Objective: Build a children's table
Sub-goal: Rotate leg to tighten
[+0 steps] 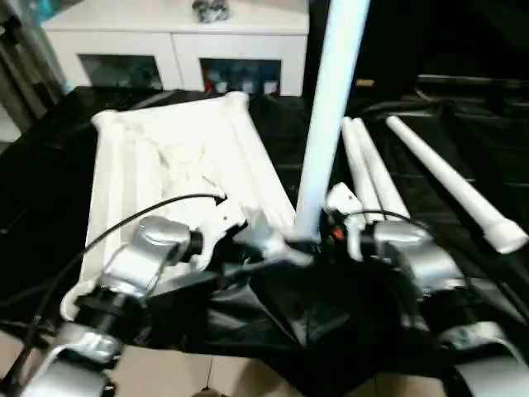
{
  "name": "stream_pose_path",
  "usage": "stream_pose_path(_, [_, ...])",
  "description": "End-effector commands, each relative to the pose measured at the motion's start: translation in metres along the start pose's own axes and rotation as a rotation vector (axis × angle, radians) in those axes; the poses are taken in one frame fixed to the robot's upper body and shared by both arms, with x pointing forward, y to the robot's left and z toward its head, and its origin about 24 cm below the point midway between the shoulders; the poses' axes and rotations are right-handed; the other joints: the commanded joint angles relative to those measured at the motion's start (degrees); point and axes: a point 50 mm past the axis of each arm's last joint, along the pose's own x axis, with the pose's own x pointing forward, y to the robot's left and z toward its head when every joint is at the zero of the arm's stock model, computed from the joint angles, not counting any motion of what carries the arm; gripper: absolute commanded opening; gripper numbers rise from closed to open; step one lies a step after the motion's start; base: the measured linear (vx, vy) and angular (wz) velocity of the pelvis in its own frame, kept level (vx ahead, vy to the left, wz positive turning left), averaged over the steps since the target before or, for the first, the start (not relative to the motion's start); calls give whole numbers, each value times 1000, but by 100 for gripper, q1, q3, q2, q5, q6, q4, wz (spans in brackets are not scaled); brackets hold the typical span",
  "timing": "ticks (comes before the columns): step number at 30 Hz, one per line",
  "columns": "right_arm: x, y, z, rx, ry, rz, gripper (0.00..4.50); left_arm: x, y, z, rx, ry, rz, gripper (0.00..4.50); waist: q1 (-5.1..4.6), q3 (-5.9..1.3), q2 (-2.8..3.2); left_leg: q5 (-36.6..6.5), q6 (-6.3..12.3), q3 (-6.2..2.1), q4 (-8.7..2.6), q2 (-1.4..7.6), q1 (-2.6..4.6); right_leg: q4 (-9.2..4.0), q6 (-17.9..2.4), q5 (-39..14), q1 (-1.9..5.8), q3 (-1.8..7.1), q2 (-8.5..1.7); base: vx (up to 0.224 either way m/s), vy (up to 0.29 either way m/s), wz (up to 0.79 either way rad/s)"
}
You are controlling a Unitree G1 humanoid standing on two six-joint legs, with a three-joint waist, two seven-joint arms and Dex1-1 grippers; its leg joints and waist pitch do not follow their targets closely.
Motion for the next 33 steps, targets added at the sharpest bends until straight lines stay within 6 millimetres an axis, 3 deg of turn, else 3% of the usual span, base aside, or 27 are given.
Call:
stream_pose_path(1, [28, 10, -7, 36, 66, -86, 274, 22, 0, 21, -7, -37, 70, 0, -36, -299, -31, -1474, 26, -114, -420, 298, 96, -516, -1231, -1830, 167, 271, -490, 0, 0, 0])
stream_pose_path(4, [39, 8, -5, 125, 53, -200, 274, 31, 7, 31, -81, -61, 190, 0, -67, -304, -43, -1487, -10, -127, -417, 287, 90, -531, -1176, -1882, 171, 269, -496, 0, 0, 0])
stream_pose_path(8, [52, 7, 0, 229, 23, -304, 274, 39, 11, 43, -154, -90, 300, 0, -99, -345, -44, -1159, 95, -109, -383, 272, 51, -486, -1315, -1266, 199, 267, -484, 0, 0, 0])
stream_pose_path(9, [54, 8, 1, 249, 15, -308, 329, 42, 10, 46, -164, -97, 315, 0, -80, -345, -40, -1102, 126, -113, -385, 277, 46, -483, -1331, -1162, 207, 260, -486, 0, 0, 0])
stream_pose_path(14, [60, 11, 3, 241, 13, -311, 379, 49, 3, 49, -148, -103, 296, 0, -83, -392, -45, -553, 483, -106, -332, 266, -10, -377, -1542, -104, 271, 231, -478, 0, 0, 0])
stream_pose_path(18, [57, 7, 5, 192, -2, -358, 401, 52, -2, 47, -125, -103, 276, 0, -93, -368, -41, -739, 514, -95, -343, 281, 10, -420, -1578, -358, 254, 232, -493, 0, 0, 0])
stream_pose_path(22, [38, -3, 10, 180, -59, -385, 401, 53, -3, 44, -125, -96, 313, 0, -65, -350, -48, -900, 418, -98, -369, 299, 29, -448, -1429, -659, 257, 245, -472, 0, 0, 0])
stream_pose_path(23, [23, -7, 12, 172, -96, -388, 401, 53, -2, 44, -126, -106, 332, 0, -59, -363, -6, -838, 416, -106, -365, 294, 29, -427, -1449, -520, 256, 242, -470, 0, 0, 0])
stream_pose_path(24, [19, -8, 13, 170, -105, -388, 401, 52, -1, 44, -126, -108, 338, 0, -36, -344, 25, -839, 443, -103, -369, 294, 37, -454, -1391, -462, 260, 244, -448, 0, 0, 0])
stream_pose_path(25, [-3, -8, 16, 143, -139, -388, 406, 51, 1, 48, -115, -143, 371, 27, -18, -348, 40, -829, 462, -110, -370, 310, 48, -457, -1351, -245, 265, 249, -430, 0, 0, 0])
stream_pose_path(26, [-3, -8, 16, 143, -139, -388, 406, 51, 1, 48, -115, -143, 371, 27, 23, -387, 20, -646, 518, -119, -343, 310, 31, -402, -1353, 149, 302, 253, -442, 0, 0, 0])
stream_pose_path(27, [-17, -5, 19, 125, -160, -371, 406, 50, 1, 53, -133, -183, 354, 27, 24, -394, 55, -576, 542, -128, -333, 295, 10, -368, -1396, 280, 318, 248, -453, 0, 0, 0])
stream_pose_path(28, [-22, -4, 21, 115, -167, -365, 407, 49, 1, 54, -133, -192, 348, 63, 52, -402, 30, -452, 634, -118, -310, 285, -5, -370, -1389, 450, 328, 251, -462, 0, 0, 0])
stream_pose_path(29, [-28, -2, 23, 104, -173, -359, 407, 48, 1, 56, -126, -197, 351, 63, 27, -402, 36, -353, 700, -132, -310, 274, -47, -357, -1419, 526, 338, 239, -473, 0, 0, 0])
stream_pose_path(30, [-36, 5, 27, 86, -181, -333, 407, 42, 5, 59, -81, -207, 398, 66, 38, -414, 20, -359, 724, -124, -296, 279, -29, -362, -1429, 524, 323, 238, -470, 0, 0, 0])
stream_pose_path(33, [-40, 12, 28, 69, -171, -294, 407, 29, 12, 63, -62, -224, 476, 92, 37, -418, 26, -231, 809, -125, -263, 278, -66, -339, -1429, 547, 297, 235, -451, 0, 0, 0])
